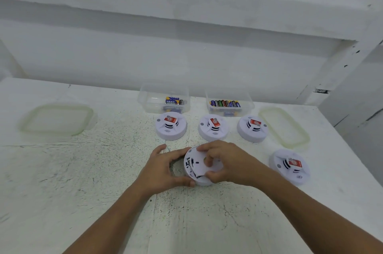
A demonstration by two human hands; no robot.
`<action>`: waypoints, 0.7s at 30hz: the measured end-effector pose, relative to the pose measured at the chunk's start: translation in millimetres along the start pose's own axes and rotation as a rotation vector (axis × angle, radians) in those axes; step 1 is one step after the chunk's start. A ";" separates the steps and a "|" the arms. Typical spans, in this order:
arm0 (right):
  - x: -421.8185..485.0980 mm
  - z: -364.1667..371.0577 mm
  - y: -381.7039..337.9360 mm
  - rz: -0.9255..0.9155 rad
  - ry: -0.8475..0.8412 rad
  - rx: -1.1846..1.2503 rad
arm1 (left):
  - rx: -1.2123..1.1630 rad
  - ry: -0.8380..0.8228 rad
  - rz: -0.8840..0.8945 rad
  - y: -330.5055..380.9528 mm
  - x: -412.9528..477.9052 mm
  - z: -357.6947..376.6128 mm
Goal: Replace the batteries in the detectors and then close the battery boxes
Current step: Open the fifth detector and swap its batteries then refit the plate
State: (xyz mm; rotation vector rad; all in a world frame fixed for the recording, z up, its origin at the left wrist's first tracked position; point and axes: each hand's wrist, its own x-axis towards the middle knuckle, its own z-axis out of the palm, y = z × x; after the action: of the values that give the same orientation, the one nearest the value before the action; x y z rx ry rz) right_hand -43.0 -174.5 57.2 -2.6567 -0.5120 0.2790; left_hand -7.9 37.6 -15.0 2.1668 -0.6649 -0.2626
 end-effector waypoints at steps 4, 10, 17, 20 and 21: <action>7.6 0.4 1.2 -0.072 -0.083 -0.081 | 0.019 -0.009 -0.020 -3.9 1.2 0.8; 15.6 -2.5 2.3 -0.104 -0.145 -0.122 | 0.012 -0.003 -0.030 3.4 -0.6 -3.0; 17.1 -8.1 2.2 -0.102 -0.190 -0.071 | -0.001 0.011 -0.019 -5.3 1.3 0.0; 18.0 -9.4 5.4 -0.102 -0.201 -0.029 | 0.005 0.018 -0.033 -11.8 2.3 2.2; 18.1 -9.8 6.2 -0.100 -0.203 -0.017 | 0.004 0.020 -0.036 -11.2 2.2 1.8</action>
State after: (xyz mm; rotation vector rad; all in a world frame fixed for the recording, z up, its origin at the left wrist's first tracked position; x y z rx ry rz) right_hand -21.9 -176.2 61.1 -2.6236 -0.7112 0.5200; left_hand -2.6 40.9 -24.8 2.1844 -0.6163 -0.2584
